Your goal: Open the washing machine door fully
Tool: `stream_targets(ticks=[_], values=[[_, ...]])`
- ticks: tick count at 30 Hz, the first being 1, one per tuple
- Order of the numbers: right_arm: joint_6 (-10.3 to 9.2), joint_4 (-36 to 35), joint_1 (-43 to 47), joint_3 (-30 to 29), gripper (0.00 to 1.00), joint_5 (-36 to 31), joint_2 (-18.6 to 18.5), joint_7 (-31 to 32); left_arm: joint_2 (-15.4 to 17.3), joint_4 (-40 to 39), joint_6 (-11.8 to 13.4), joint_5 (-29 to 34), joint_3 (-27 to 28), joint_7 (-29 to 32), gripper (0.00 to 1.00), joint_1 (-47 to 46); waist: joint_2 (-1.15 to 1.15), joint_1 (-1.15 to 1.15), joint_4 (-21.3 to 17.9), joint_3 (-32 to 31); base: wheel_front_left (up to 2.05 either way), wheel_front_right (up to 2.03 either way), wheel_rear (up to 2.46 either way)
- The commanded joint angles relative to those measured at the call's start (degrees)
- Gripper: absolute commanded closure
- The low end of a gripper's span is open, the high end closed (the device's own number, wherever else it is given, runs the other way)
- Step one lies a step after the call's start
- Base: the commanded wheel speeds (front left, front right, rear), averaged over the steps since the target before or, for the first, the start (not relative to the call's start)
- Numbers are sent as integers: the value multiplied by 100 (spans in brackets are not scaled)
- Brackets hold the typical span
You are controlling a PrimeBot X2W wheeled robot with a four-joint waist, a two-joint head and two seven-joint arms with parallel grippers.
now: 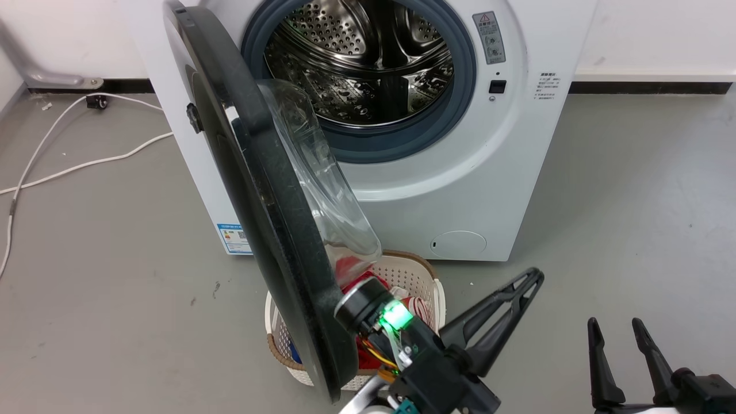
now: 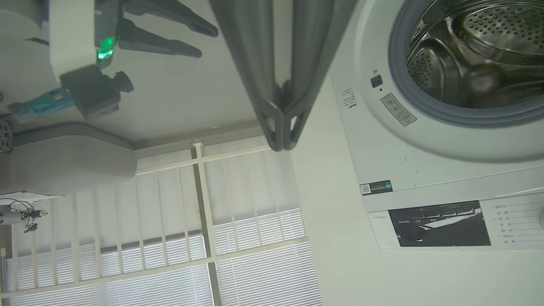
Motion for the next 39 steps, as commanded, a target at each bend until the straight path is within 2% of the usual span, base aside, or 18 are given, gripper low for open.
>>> stream_targets(ticks=[1, 11, 20, 32, 39], values=[[-1, 0, -54, 10, 0, 44, 14, -10, -5, 50, 23, -13, -40, -13, 100, 20, 0, 0, -3, 4, 0, 0, 0], [-1, 98, -41, 16, 0, 42, 14, -10, -7, 540, 83, -128, -409, -13, 100, 249, 0, 0, 45, 27, 0, 0, 0], [-1, 178, -22, 22, 0, 35, 14, -10, -7, 842, 113, -125, -349, -13, 100, 543, 0, 0, 191, 24, 0, 0, 0], [-1, 255, 0, 6, 0, 57, 14, -10, 102, 1047, 198, -160, 259, -13, 100, 1018, 0, 0, 345, -7, 0, 0, 0], [-1, 304, 0, 20, 0, 70, 14, -10, 253, 1144, 290, -164, 872, 6, 100, 1125, 0, 0, 428, -14, 0, 0, 0]])
